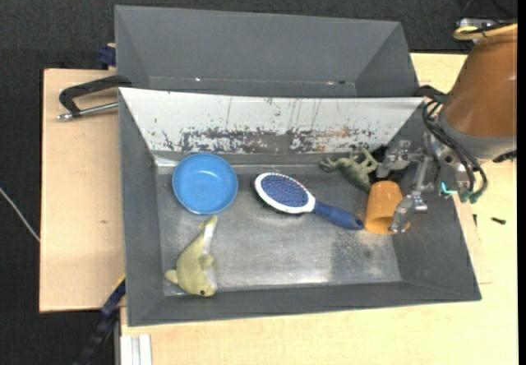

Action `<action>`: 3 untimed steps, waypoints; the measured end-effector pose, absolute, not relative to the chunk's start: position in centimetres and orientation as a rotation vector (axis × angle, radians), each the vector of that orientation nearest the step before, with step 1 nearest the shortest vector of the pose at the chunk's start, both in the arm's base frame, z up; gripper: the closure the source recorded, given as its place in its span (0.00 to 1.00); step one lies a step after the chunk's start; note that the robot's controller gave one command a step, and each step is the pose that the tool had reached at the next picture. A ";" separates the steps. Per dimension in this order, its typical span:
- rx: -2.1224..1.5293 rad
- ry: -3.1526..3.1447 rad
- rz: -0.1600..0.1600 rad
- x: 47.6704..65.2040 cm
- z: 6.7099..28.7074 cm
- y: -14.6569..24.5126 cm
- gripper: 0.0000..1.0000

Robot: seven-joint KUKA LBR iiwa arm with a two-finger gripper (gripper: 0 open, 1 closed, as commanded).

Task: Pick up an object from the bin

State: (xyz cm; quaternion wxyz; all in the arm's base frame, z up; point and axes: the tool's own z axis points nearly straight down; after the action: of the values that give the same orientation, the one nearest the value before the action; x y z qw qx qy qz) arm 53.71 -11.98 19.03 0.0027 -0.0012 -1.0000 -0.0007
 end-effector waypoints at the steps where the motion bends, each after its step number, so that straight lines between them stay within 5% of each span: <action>1: -0.040 -3.147 -0.003 56.4 7.1 2.5 0.00; 2: -0.186 -3.144 -0.007 56.5 10.2 6.1 0.00; 3: -0.465 -3.111 -0.005 58.4 10.1 6.7 0.00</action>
Offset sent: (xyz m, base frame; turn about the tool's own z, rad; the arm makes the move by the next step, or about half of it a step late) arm 0.0250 0.1400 -0.1203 0.0296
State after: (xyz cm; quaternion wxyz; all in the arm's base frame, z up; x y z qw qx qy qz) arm 58.35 6.66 10.07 -0.0021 -0.1478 -0.9890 -0.0014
